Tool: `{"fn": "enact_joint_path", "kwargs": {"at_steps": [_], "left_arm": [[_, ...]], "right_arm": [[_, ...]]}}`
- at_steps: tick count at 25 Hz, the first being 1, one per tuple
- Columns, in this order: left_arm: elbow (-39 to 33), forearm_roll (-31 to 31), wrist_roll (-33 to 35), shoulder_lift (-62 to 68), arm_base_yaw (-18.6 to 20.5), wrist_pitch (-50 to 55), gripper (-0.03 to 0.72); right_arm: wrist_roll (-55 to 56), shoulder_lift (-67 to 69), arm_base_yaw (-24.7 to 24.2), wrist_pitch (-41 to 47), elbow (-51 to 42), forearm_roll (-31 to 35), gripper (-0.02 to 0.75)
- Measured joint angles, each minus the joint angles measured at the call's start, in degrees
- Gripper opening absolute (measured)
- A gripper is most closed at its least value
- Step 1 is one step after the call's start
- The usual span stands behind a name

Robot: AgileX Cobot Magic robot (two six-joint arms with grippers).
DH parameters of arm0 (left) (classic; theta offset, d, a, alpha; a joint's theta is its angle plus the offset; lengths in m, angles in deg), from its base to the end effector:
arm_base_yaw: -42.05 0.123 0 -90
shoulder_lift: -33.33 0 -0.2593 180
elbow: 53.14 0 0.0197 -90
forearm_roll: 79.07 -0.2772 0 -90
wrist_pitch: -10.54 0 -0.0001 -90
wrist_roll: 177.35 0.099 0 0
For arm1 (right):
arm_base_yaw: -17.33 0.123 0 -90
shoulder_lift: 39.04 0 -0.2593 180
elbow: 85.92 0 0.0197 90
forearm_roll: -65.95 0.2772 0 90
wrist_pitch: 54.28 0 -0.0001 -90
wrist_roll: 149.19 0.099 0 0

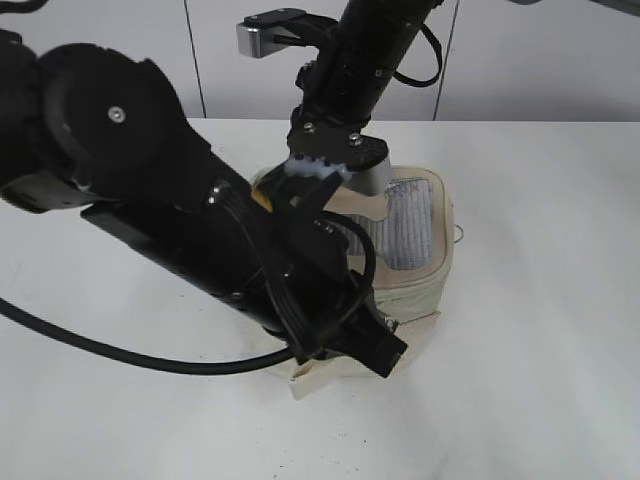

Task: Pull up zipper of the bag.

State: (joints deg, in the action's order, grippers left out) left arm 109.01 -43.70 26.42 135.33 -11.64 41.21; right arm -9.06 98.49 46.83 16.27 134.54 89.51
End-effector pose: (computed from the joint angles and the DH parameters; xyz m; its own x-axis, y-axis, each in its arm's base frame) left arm 0.1881 -0.3054 0.1776 -0.6000 0.6021 -0.5267 0.7958 0.5161 -0.3166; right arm 0.4089 0.2742 0.1945 -0.4386 -0.8059 -0.3977 -0.8986 0.3979 0.1847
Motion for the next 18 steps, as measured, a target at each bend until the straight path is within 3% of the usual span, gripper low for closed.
{"fn": "enact_joint_path", "kwargs": {"at_steps": [3, 5, 10, 13, 18], "left_arm": [[0.0, -0.4, 0.0, -0.5, 0.0, 0.2, 0.009], [0.0, -1.6, 0.0, -1.7, -0.1, 1.2, 0.05], [0.6, -4.3, 0.0, -7.3, 1.0, 4.2, 0.286], [0.6, -5.1, 0.0, -10.3, 4.3, 4.1, 0.412], [2.4, -6.3, 0.0, -10.9, 12.9, 3.4, 0.46]], "right_arm": [[1.8, 0.0, 0.0, 0.0, 0.0, 0.0, 0.062], [3.4, 0.0, 0.0, -0.1, 0.0, -0.1, 0.129], [7.3, -0.8, -0.5, -0.4, 0.2, -1.9, 0.363], [9.1, -2.2, -1.9, -0.4, 0.2, -2.1, 0.393], [11.7, -4.0, -7.0, -0.5, 0.3, -2.1, 0.4]]}}
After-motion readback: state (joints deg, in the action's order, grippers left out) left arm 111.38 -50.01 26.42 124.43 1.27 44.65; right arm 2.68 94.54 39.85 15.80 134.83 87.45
